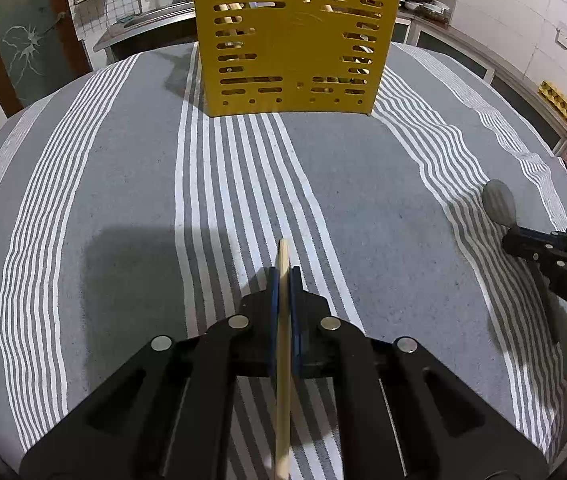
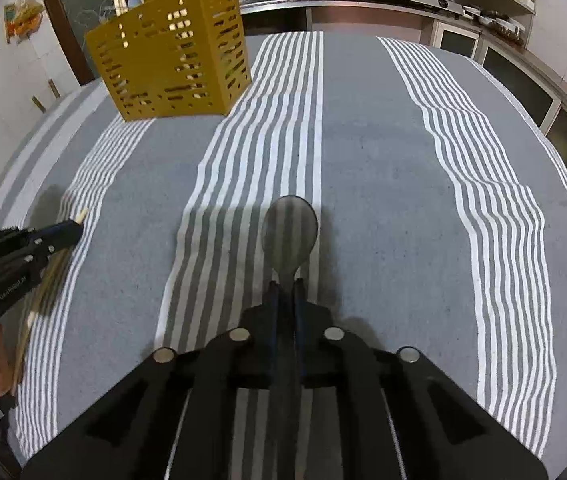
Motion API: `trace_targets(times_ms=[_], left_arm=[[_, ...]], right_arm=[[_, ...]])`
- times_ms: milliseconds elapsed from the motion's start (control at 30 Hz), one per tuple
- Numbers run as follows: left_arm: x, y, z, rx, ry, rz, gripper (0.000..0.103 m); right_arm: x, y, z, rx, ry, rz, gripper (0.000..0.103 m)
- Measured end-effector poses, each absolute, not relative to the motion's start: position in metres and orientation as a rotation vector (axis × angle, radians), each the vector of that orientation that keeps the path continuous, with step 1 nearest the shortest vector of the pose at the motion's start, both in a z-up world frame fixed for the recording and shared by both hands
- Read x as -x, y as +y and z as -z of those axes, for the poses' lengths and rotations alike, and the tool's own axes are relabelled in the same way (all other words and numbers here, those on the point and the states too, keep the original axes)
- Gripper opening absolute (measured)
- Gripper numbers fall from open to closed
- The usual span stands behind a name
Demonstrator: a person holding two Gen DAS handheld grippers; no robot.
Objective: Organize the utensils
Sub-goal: 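Grasp the last wooden chopstick with the left tool while the right tool grasps the dark metal spoon, then lift the chopstick with the left tool while the right tool lifts the spoon toward the holder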
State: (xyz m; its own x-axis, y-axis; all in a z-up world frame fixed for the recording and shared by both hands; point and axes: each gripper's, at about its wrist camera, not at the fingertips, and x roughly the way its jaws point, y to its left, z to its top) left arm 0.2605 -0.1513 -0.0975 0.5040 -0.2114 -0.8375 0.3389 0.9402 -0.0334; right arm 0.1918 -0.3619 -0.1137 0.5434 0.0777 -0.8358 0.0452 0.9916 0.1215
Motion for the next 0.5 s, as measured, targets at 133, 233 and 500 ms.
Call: trace_targets(times_ms=[133,233,500], left_arm=[[-0.260,-0.146,0.095,-0.106,0.988,0.346,0.004],[-0.257,-0.141,0.088,-0.080,0.966,0.363,0.004],[-0.247,-0.128,0.056,-0.026,0.883,0.384,0.004]], right_arm=[[-0.190,-0.367,0.114,-0.186,0.966,-0.033,0.007],[-0.185,-0.370,0.107,-0.233,0.917,-0.048,0.007],[-0.167,-0.374,0.072,-0.288,0.733,-0.086,0.007]])
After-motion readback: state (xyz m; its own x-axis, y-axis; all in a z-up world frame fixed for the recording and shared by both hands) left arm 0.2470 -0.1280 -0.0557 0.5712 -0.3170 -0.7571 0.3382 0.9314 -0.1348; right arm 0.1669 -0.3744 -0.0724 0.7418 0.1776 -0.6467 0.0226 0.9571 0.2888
